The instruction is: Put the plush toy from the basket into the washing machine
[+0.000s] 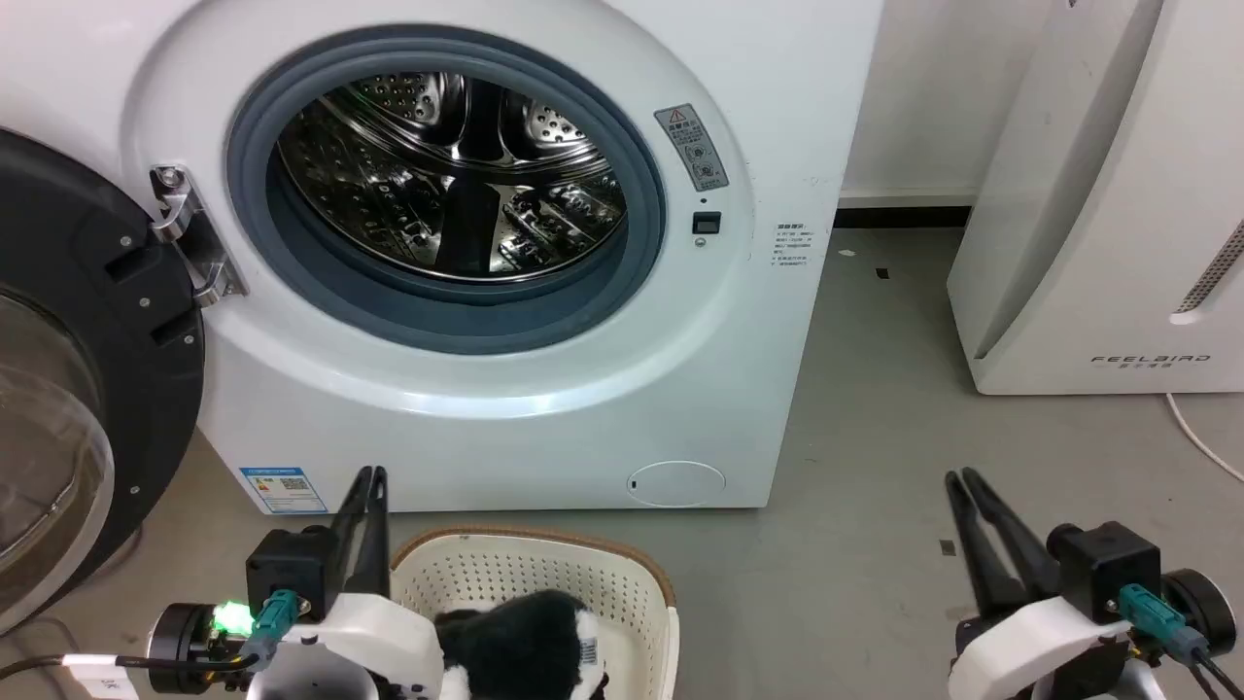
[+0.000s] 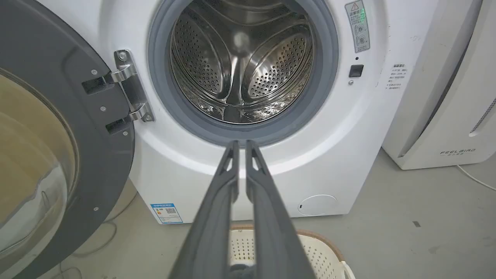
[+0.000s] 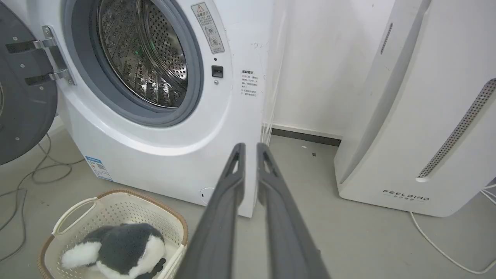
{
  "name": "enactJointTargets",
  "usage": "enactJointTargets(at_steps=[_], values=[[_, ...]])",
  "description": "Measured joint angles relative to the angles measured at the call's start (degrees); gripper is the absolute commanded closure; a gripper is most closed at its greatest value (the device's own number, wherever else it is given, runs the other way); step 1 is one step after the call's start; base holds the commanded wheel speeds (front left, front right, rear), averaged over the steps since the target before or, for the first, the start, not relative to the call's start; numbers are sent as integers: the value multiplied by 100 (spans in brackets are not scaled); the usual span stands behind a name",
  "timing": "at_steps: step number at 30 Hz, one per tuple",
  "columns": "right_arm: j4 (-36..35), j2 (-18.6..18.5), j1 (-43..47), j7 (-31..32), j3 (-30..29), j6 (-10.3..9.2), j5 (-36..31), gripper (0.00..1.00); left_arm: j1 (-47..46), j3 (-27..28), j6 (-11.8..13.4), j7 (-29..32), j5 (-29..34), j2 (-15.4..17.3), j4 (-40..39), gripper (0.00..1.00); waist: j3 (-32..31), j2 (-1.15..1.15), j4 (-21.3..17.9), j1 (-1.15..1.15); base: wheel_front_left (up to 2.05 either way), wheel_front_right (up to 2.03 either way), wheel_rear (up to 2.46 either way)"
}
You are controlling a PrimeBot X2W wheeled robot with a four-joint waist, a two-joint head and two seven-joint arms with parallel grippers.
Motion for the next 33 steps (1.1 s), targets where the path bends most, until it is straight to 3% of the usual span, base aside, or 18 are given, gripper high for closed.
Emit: enactJointTargets(at_steps=[33], values=[[-42, 0, 0, -316, -104, 0, 156, 0, -41, -198, 53, -315, -258, -1, 464, 0, 279, 0, -69, 0, 0, 0, 0]])
